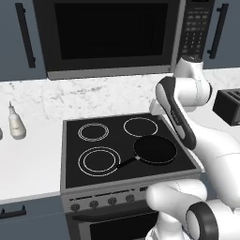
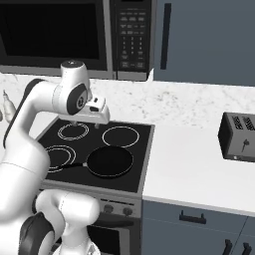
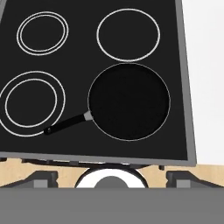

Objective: Turn off the front right burner of the stove.

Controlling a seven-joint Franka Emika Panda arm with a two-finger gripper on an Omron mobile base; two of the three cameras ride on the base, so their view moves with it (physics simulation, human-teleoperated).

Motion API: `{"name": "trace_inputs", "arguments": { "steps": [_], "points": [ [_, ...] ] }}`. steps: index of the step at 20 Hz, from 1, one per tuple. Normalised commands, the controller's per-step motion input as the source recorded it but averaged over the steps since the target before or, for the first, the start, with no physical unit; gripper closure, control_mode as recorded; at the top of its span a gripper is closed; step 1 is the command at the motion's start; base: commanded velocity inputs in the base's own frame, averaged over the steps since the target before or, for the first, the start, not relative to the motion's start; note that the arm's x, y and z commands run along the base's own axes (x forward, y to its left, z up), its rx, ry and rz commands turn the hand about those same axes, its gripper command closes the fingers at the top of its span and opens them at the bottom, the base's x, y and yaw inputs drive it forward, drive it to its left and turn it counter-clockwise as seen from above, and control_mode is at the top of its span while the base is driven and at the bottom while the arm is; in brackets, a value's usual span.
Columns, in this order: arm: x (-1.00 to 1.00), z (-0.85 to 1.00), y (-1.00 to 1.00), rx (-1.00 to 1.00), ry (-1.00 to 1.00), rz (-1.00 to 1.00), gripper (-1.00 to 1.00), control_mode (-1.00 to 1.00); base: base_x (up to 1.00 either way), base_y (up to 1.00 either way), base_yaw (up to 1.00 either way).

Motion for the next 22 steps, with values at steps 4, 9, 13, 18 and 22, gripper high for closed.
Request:
{"name": "trace_inputs", "arguments": {
  "steps": [4,9,13,18,22],
  "points": [
    [0.00,0.00,0.00,0.00,0.00,0.00,-1.00,1.00,0.00,0.00,0.00],
    [0.00,0.00,0.00,0.00,0.00,0.00,-1.00,-1.00,0.00,0.00,0.00],
    [0.00,0.00,0.00,0.00,0.00,0.00,-1.00,-1.00,0.00,0.00,0.00],
    [0.00,0.00,-0.01,0.00,-0.01,0.00,-1.00,-1.00,0.00,0.00,0.00],
    [0.00,-0.01,-0.23,0.00,-0.09,0.00,-1.00,-1.00,0.00,0.00,0.00]
  ]
}}
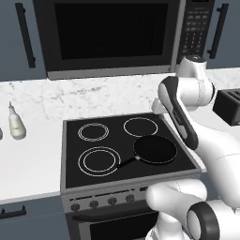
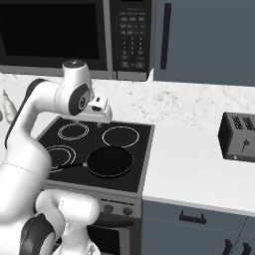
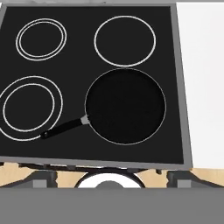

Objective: Turn off the front right burner of the stove.

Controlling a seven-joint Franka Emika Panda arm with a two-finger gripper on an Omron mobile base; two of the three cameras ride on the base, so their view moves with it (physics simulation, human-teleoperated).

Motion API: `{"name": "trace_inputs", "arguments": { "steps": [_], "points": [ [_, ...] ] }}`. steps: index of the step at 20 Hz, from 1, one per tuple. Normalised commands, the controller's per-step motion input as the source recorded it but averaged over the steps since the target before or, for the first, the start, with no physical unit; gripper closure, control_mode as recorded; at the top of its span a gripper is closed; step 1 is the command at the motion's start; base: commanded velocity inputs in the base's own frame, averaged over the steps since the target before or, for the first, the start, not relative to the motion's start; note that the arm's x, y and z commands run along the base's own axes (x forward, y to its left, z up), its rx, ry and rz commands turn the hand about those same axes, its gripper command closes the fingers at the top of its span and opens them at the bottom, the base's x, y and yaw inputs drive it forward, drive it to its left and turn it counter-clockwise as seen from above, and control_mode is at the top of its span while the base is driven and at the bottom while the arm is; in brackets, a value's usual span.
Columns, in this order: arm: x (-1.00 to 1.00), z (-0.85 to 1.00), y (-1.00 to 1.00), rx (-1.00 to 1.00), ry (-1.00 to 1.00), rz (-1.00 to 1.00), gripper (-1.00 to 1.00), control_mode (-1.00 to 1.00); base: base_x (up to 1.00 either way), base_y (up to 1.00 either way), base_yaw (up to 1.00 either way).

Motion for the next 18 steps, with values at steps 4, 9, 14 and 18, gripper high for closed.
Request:
{"name": "trace_inputs", "arguments": {
  "steps": [4,9,14,18],
  "points": [
    [0.00,0.00,-0.39,0.00,-0.11,0.00,-1.00,-1.00,0.00,0.00,0.00],
    [0.00,-0.01,-0.43,0.00,-0.11,0.00,-1.00,-1.00,0.00,0.00,0.00],
    [0.00,0.00,-0.19,0.00,-0.08,0.00,-1.00,-1.00,0.00,0.00,0.00],
    [0.00,0.00,0.00,0.00,0.00,0.00,-1.00,-1.00,0.00,0.00,0.00]
  ]
}}
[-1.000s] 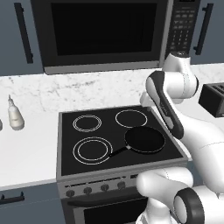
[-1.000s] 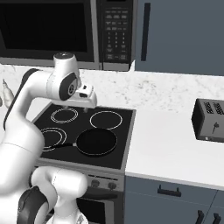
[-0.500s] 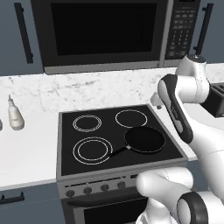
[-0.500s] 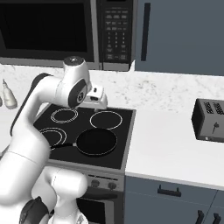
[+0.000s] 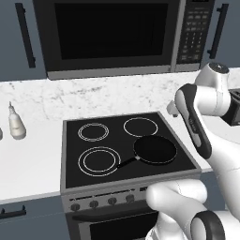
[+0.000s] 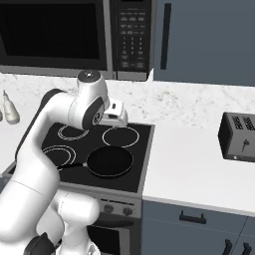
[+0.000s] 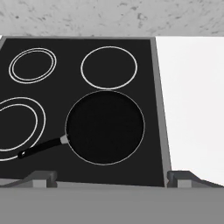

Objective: Turn off the front right burner of the stove.

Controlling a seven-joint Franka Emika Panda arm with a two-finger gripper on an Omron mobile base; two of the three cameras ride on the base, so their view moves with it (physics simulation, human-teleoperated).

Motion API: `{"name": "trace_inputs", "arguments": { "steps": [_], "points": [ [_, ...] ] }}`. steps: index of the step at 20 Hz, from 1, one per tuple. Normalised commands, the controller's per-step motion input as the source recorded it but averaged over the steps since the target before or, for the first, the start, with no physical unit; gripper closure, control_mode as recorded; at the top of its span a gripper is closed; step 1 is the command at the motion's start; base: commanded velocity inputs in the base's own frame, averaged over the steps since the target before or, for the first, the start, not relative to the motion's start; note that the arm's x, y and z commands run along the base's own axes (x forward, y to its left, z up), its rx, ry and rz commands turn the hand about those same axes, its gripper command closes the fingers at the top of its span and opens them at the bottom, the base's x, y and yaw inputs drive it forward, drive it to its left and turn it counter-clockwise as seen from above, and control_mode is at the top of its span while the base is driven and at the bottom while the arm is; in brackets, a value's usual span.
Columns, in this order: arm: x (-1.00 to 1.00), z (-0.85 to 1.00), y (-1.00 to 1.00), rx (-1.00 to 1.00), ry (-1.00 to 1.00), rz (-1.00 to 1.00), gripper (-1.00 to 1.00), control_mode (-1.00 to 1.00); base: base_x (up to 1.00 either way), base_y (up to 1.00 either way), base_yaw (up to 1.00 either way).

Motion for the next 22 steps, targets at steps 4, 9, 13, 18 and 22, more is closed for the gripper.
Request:
{"name": "trace_inputs", "arguments": {
  "steps": [4,9,13,18,22],
  "points": [
    [0.00,0.00,0.00,0.00,0.00,0.00,-1.00,-1.00,0.00,0.00,0.00],
    [0.00,0.00,0.00,0.00,0.00,0.00,-1.00,-1.00,0.00,0.00,0.00],
    [0.00,0.00,0.00,0.00,0.00,0.00,-1.00,-1.00,0.00,0.00,0.00],
    [0.00,-0.01,-0.02,0.00,0.00,0.00,-1.00,1.00,0.00,-0.11,0.00],
    [0.00,0.00,0.00,0.00,0.00,0.00,-1.00,1.00,0.00,-0.34,0.00]
  ]
}}
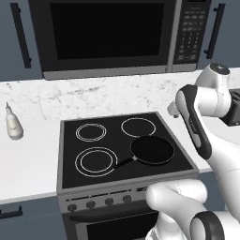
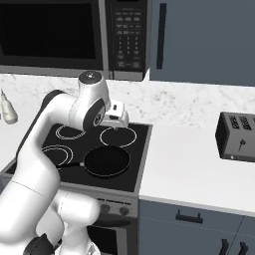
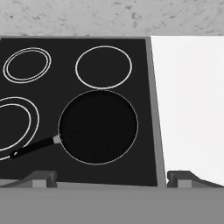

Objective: Turn off the front right burner of the stove.

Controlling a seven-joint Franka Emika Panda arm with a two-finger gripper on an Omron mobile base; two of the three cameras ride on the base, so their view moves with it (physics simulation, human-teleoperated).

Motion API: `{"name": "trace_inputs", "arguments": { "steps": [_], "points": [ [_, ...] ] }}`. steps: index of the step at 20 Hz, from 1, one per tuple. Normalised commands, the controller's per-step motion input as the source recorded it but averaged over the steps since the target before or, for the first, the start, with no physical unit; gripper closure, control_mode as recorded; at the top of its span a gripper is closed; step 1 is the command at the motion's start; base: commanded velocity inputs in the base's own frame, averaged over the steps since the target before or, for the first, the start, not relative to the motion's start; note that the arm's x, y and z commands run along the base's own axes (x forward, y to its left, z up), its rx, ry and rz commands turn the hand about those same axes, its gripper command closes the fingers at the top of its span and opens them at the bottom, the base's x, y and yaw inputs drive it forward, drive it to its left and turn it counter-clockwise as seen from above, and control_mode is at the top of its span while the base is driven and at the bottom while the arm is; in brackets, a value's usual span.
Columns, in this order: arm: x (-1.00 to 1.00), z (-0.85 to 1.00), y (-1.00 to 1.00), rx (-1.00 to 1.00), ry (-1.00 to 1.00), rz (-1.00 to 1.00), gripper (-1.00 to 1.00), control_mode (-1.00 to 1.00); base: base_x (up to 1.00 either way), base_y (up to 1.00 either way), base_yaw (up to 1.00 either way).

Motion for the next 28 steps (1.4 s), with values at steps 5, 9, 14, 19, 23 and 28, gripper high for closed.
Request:
{"name": "trace_inputs", "arguments": {
  "steps": [5,9,14,19,23,28],
  "points": [
    [0.00,0.00,0.00,0.00,0.00,0.00,-1.00,1.00,0.00,-0.38,0.00],
    [0.00,0.00,0.00,0.00,0.00,0.00,-1.00,1.00,0.00,-0.36,0.00],
    [0.00,0.00,0.00,0.00,0.00,0.00,-1.00,1.00,0.00,-0.42,0.00],
    [0.00,0.00,0.00,0.00,0.00,0.00,-1.00,1.00,0.00,-0.43,0.00],
    [0.00,0.00,0.00,0.00,0.00,0.00,-1.00,-1.00,0.00,-0.08,0.00],
    [0.00,0.00,0.00,0.00,0.00,0.00,-1.00,-1.00,0.00,0.00,0.00]
  ]
}}
